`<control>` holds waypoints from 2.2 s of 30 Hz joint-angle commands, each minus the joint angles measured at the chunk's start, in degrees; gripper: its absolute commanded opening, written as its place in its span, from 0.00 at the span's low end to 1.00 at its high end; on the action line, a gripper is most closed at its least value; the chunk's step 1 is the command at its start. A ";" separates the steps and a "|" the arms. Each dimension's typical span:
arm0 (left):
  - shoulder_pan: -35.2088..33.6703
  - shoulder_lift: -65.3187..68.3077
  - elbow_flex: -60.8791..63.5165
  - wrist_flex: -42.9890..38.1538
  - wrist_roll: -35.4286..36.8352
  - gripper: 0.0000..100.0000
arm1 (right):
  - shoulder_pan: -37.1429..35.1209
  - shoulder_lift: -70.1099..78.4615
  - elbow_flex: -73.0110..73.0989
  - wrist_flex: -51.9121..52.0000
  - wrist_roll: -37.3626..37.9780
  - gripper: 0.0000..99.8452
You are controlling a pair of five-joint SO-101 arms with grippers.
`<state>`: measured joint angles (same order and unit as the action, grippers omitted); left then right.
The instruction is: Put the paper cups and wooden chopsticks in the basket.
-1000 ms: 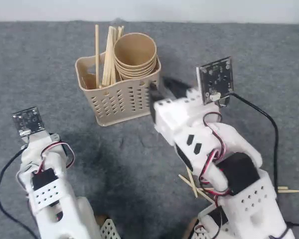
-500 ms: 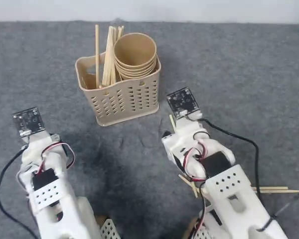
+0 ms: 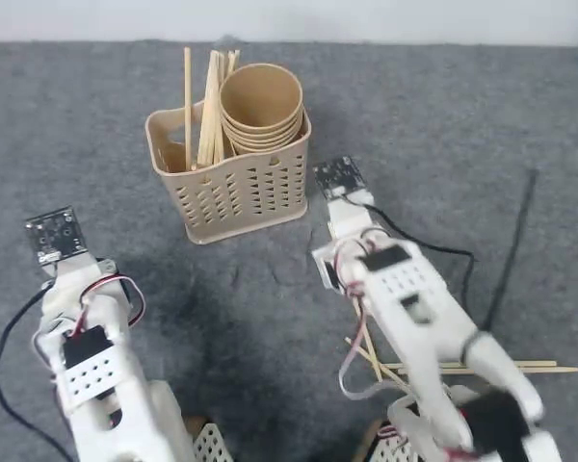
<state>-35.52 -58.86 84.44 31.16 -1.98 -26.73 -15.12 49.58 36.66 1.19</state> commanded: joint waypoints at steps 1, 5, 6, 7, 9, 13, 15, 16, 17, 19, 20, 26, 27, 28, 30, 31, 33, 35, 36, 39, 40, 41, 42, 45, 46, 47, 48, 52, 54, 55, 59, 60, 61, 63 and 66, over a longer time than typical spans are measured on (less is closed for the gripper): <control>-0.18 -1.14 -0.13 -1.23 -0.53 0.03 | 0.92 8.66 -8.53 -2.42 0.88 0.12; -0.18 -1.14 -0.13 -1.32 -0.53 0.03 | 2.86 17.10 -13.71 -2.77 0.88 0.12; -0.18 -1.14 -0.13 -1.32 -0.53 0.03 | 3.74 18.68 -14.77 -2.77 0.88 0.12; -0.18 -1.14 -0.13 -1.32 -0.53 0.03 | 4.53 20.26 -15.74 -2.59 0.88 0.12; -0.18 -1.14 -0.13 -1.41 -0.53 0.03 | 5.41 22.29 -16.97 -2.51 0.88 0.12; -0.18 -1.14 -0.13 -1.41 -0.53 0.03 | 4.97 22.73 -17.32 -2.15 0.97 0.03; -0.18 -1.14 -0.13 -1.41 -0.53 0.03 | 4.97 21.85 -17.14 -1.63 0.70 0.02; -0.18 -1.14 -0.13 -1.41 -0.53 0.03 | 4.97 20.97 -17.05 -0.13 0.88 0.02; -0.18 -1.14 -0.04 -1.41 -0.53 0.03 | 4.97 19.82 -17.05 1.63 0.88 0.01; -0.18 -1.14 -0.04 -1.41 -0.53 0.03 | 5.05 16.13 -17.05 5.14 0.79 0.01; -0.18 -1.14 -0.04 -1.41 -0.53 0.03 | 5.05 13.76 -17.05 7.08 0.70 0.01; -0.18 -1.14 -0.04 -1.41 -0.62 0.03 | 5.05 -6.90 -17.05 19.65 0.44 0.01; -0.18 -1.14 -0.04 -1.41 -0.62 0.03 | 4.97 -11.30 -17.05 21.76 0.44 0.01; -0.18 -1.14 -0.04 -1.41 -0.62 0.03 | 4.88 -15.69 -17.05 23.34 0.35 0.01; -0.18 -1.14 -0.04 -1.41 -0.62 0.03 | 4.79 -24.48 -17.23 24.40 -1.67 0.01; -0.18 -1.14 -0.04 -1.41 -0.62 0.03 | 4.53 -28.88 -17.32 24.31 -4.13 0.01; -0.18 -1.14 -0.04 -1.41 -0.62 0.03 | 3.56 -36.88 -17.32 22.29 -9.32 0.01; -0.18 -1.14 -0.04 -1.41 -0.62 0.03 | 1.63 -43.82 -16.53 17.89 -13.19 0.01; -0.18 -1.14 -0.04 -1.41 -0.62 0.03 | 0.48 -46.64 -15.74 14.99 -14.51 0.01; -0.18 -1.14 -0.04 -1.41 -0.62 0.03 | -3.03 -52.62 -12.04 4.00 -15.12 0.01; -0.18 -1.14 -0.04 -1.41 -0.62 0.03 | -4.35 -53.58 -10.73 0.04 -15.03 0.01; -0.18 -1.14 -0.04 -1.41 -0.62 0.03 | -5.76 -54.11 -9.67 -3.91 -14.95 0.01; -0.18 -1.14 -0.04 -1.41 -0.62 0.03 | -6.73 -54.11 -8.79 -7.87 -14.59 0.01; -0.18 -1.14 -0.04 -1.41 -0.62 0.03 | -9.27 -52.09 -7.30 -19.21 -11.60 0.01; -0.18 -1.14 -0.04 -1.41 -0.62 0.03 | -10.24 -50.59 -7.30 -23.25 -10.81 0.01; -0.18 -1.14 -0.04 -1.41 -0.62 0.03 | -10.68 -48.66 -7.30 -27.38 -10.20 0.01; -0.18 -1.14 -0.04 -1.41 -0.62 0.03 | -10.95 -46.29 -7.47 -32.04 -9.41 0.01; -0.18 -1.14 -0.04 -1.41 -0.62 0.03 | -11.03 -33.10 -12.75 -44.53 -6.51 0.01; -0.18 -1.14 -0.04 -1.41 -0.62 0.03 | -10.86 -25.63 -18.99 -45.67 -5.80 0.01; -0.18 -1.14 -0.04 -1.41 -0.62 0.03 | -10.86 -21.85 -22.51 -45.58 -5.80 0.01; -0.09 -1.14 -0.04 -1.41 -0.62 0.03 | -11.03 -6.46 -36.84 -45.49 -5.63 0.01; -0.09 -1.14 -0.04 -1.41 -0.62 0.03 | -11.03 -3.03 -40.97 -45.49 -5.63 0.01; 0.00 -1.14 -0.04 -1.41 -0.62 0.03 | -11.03 0.31 -45.19 -45.49 -5.54 0.01; 0.00 -1.14 -0.04 -1.41 -0.62 0.03 | -11.03 6.37 -53.36 -43.91 -5.54 0.01; 0.00 -1.14 -0.04 -1.49 -0.62 0.03 | -11.12 13.67 -64.09 -36.79 -5.80 0.01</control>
<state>-35.60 -58.86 84.62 31.16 -1.98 -37.36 -5.89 -1.67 -5.01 -5.05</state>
